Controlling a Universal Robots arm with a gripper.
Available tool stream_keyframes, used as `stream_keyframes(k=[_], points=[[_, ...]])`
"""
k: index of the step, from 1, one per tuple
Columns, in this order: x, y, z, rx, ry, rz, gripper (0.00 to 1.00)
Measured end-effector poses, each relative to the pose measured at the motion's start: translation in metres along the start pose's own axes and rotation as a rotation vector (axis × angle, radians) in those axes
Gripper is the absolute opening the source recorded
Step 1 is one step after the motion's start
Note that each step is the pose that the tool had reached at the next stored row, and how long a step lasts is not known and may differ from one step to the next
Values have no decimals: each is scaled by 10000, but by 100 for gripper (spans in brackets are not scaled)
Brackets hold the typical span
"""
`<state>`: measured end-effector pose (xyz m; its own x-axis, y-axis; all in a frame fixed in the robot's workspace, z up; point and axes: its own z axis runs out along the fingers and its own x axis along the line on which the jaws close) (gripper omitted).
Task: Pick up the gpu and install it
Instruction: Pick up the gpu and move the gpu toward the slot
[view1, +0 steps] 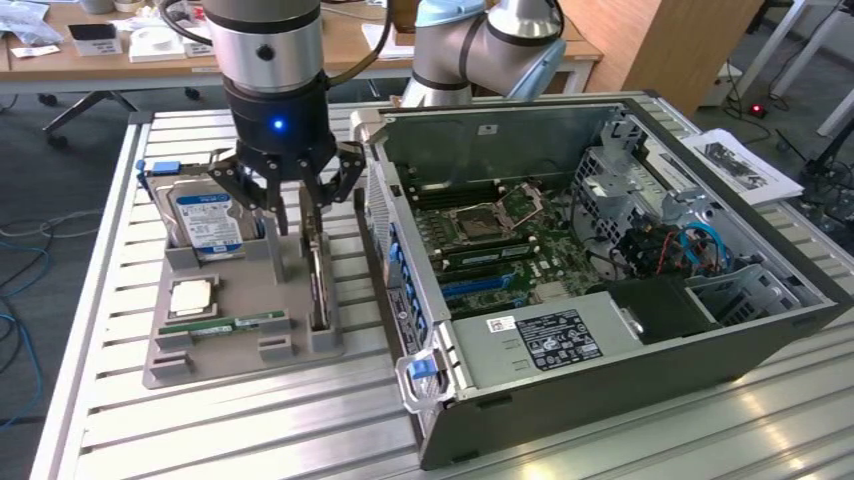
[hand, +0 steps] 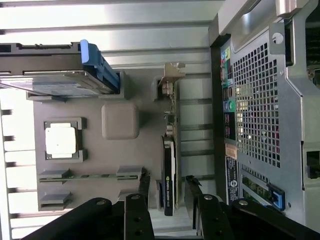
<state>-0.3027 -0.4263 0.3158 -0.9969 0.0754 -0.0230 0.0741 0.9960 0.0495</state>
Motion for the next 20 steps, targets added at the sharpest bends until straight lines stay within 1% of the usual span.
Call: stream_keyframes(k=[5, 12, 14, 15, 17, 20], points=[[1, -2, 53, 0, 0, 0, 42], [1, -3, 56, 2, 1, 0, 42], [1, -3, 56, 2, 1, 0, 42], [1, -3, 56, 2, 0, 0, 49], [1, -3, 64, -1, -2, 0, 49], [3, -6, 114, 2, 1, 0, 49]])
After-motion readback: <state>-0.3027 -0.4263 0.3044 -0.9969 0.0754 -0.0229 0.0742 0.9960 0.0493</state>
